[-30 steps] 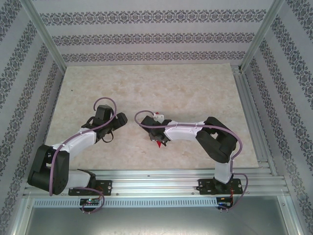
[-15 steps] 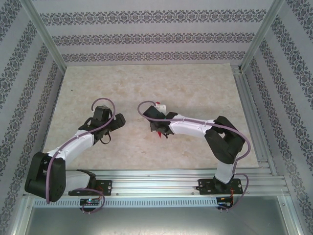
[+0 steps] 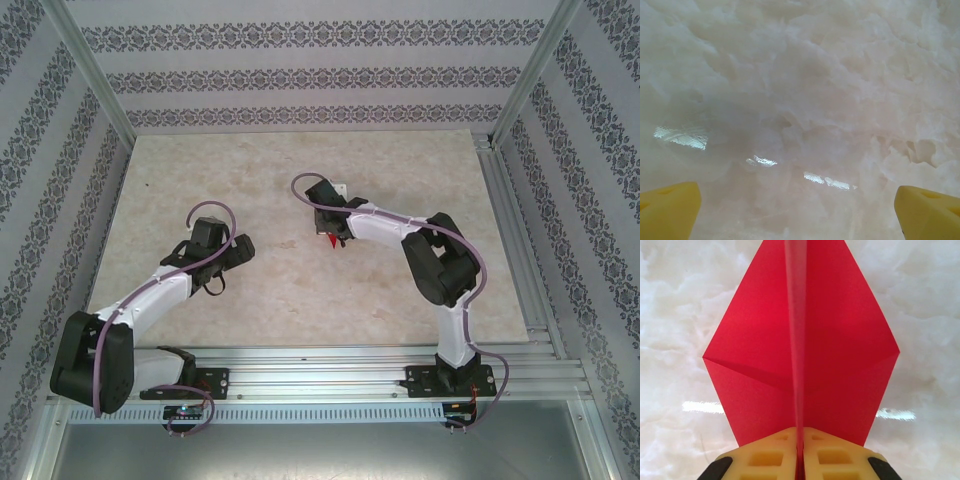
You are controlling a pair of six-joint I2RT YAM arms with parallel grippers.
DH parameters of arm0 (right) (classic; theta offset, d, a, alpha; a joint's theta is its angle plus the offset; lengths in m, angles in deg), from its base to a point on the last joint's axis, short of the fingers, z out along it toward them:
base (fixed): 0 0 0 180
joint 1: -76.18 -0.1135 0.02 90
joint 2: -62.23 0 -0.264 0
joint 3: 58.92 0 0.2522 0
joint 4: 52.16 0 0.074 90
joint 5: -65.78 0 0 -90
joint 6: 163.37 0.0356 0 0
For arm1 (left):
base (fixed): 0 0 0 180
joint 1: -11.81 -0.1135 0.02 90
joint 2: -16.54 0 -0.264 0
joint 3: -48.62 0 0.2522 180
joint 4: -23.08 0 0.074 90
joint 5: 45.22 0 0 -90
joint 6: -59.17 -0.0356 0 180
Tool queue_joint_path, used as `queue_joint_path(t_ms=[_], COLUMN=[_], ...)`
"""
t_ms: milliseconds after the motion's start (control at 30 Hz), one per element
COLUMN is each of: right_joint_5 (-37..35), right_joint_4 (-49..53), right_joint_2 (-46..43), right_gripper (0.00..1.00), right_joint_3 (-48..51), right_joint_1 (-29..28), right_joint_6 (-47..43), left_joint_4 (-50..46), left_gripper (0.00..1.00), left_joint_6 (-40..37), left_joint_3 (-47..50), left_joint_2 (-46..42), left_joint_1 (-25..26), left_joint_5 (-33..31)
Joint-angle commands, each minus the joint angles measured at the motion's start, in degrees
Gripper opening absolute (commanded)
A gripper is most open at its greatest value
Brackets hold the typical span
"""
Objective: Fold a paper plane with a square sheet of paper (pick it up from the middle)
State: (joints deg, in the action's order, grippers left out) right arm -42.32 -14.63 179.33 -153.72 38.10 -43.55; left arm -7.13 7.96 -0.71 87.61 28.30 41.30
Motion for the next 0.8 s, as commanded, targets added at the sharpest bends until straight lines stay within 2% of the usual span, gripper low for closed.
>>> queue_joint_path(t_ms=[0,767], right_joint_5=[1.47,1.68], right_joint_4=[0.29,3.43], right_joint_2=[2.49,9.23], right_gripper=[0.12,0.16], right_joint_3=[-2.98,-4.96], right_joint_1=[0.27,-0.6], right_joint_6=[-1.48,0.22], left_joint_4=[-0.96,-1.83], left_gripper=[1.0,1.0], left_joint_6=[-1.17,-1.46], left_joint_3=[-1.9,-2.98], left_joint_2=[0.65,0.64], left_joint_1=[-0.71,-0.73], left_joint_5=[0.74,1.66])
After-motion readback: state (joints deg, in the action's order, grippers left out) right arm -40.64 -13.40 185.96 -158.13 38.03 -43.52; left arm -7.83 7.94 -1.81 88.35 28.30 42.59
